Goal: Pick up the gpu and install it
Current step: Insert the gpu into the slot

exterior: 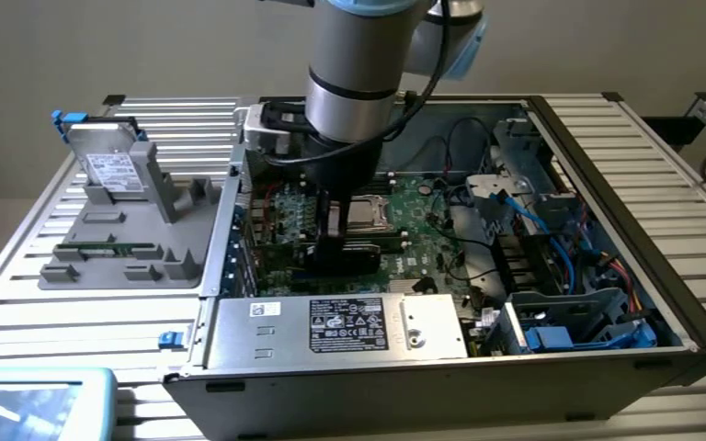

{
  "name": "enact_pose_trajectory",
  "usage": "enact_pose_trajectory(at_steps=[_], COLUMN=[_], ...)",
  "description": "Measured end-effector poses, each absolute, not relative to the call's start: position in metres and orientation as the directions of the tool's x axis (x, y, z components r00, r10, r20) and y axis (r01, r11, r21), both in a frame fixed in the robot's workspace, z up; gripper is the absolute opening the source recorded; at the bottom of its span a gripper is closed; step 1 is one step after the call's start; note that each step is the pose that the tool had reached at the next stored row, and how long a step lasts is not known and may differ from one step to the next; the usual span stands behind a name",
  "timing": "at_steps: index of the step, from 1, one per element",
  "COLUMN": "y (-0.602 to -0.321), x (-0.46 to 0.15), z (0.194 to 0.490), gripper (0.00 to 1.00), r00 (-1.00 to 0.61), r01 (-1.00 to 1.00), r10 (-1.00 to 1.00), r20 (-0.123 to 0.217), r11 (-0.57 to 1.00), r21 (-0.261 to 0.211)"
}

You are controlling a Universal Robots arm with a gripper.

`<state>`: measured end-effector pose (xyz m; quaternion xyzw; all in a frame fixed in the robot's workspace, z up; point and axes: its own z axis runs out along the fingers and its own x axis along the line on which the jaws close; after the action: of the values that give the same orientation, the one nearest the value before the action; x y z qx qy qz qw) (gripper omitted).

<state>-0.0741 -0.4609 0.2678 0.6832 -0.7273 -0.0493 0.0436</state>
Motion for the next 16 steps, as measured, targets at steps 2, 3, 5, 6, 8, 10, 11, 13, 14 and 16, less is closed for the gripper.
enact_pose_trajectory(at_steps=[2, 3, 5, 6, 8, 10, 11, 13, 14, 16], y=[-0.461, -0.461, -0.461, -0.461, -0.461, -0.461, -0.461, -0.461, -0.461, -0.461], x=[-0.074, -0.074, -0.074, -0.074, -0.074, -0.074, -0.074, -0.074, -0.074, -0.074], z=[0.277, 0.281, 0.291, 0.295, 0.304, 0.310, 0.310, 0.310, 0.310, 0.310], gripper=[0.42, 0.42, 0.42, 0.42, 0.42, 0.42, 0.42, 0.42, 0.42, 0.42], r00=[-0.063, -0.063, -0.062, -0.062, -0.062, -0.062, -0.062, -0.062, -0.062, -0.062], r01=[-0.989, -0.989, -0.989, -0.989, -0.989, -0.990, -0.990, -0.990, -0.990, -0.990], r10=[-0.998, -0.998, -0.998, -0.998, -0.998, -0.998, -0.998, -0.998, -0.998, -0.998], r20=[-0.002, -0.001, 0.000, 0.001, 0.002, 0.002, 0.002, 0.002, 0.002, 0.002], r11=[0.062, 0.062, 0.062, 0.062, 0.062, 0.062, 0.062, 0.062, 0.062, 0.062], r21=[0.131, 0.131, 0.131, 0.131, 0.131, 0.130, 0.130, 0.130, 0.130, 0.130])
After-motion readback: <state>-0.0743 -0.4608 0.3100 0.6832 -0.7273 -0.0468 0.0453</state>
